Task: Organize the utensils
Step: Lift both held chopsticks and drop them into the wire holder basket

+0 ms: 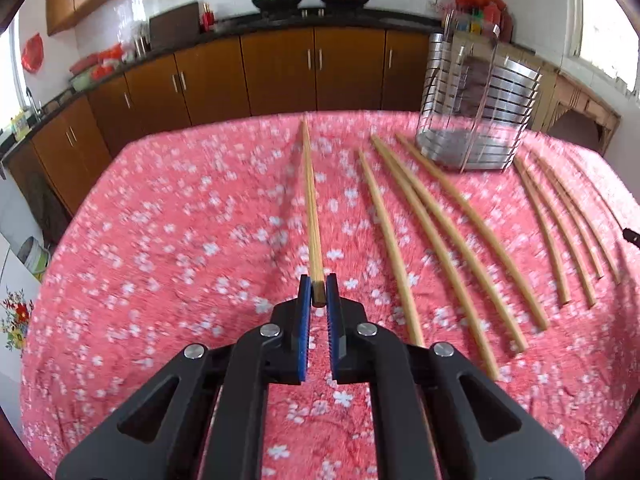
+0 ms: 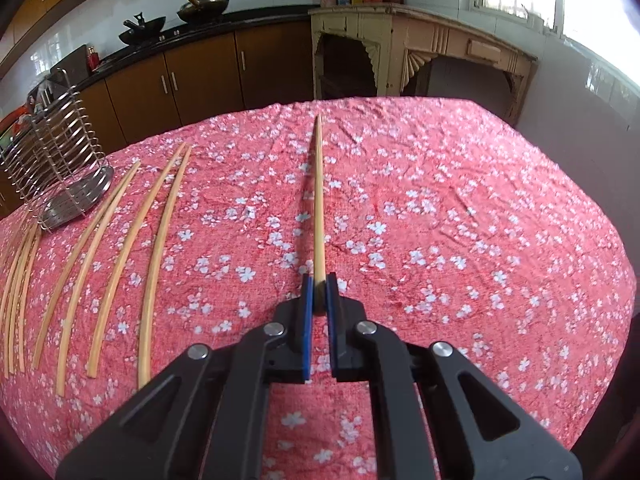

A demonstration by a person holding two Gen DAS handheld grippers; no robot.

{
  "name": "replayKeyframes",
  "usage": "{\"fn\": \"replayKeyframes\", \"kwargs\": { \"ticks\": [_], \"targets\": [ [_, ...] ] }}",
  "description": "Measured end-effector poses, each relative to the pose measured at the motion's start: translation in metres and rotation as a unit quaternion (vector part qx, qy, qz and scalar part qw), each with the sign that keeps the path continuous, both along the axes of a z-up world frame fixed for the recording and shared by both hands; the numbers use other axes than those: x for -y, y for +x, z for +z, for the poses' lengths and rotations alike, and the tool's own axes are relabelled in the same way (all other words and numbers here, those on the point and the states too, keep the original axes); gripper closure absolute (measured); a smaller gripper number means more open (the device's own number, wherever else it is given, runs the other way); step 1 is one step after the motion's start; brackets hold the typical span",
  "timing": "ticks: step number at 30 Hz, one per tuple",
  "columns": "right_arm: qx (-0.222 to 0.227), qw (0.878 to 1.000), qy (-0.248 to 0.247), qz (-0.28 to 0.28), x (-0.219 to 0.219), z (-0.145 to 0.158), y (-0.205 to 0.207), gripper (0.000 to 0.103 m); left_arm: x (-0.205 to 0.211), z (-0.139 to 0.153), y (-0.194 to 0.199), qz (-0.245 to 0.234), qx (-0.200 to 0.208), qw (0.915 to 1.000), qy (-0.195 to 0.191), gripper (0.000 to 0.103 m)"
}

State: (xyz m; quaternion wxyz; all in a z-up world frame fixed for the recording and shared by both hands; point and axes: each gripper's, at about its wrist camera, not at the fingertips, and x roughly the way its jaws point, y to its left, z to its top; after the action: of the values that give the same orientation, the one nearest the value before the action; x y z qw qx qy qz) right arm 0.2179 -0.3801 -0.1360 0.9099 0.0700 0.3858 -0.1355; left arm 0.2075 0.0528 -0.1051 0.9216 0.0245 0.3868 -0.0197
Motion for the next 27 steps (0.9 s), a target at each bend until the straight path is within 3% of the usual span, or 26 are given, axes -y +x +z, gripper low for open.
{"fn": "replayKeyframes", "kwargs": {
  "ticks": [8,15,27],
  "targets": [
    [0.076,0.997,-0.026,0.006,-0.007,0.041,-0.027,0.096,-0.010,0.046,-0.030,0.007,0.098,0.9951,-0.014,0.096],
    [0.151,0.988,-0.038,0.008,-0.007,0.090,-0.037,0.096,-0.010,0.090,-0.038,0.021,0.181,0.9830,-0.024,0.096],
    [0.226,0.974,-0.019,0.007,-0.003,0.156,-0.027,0.096,-0.017,0.141,-0.016,0.042,0.229,0.9715,-0.043,0.096]
  ]
}}
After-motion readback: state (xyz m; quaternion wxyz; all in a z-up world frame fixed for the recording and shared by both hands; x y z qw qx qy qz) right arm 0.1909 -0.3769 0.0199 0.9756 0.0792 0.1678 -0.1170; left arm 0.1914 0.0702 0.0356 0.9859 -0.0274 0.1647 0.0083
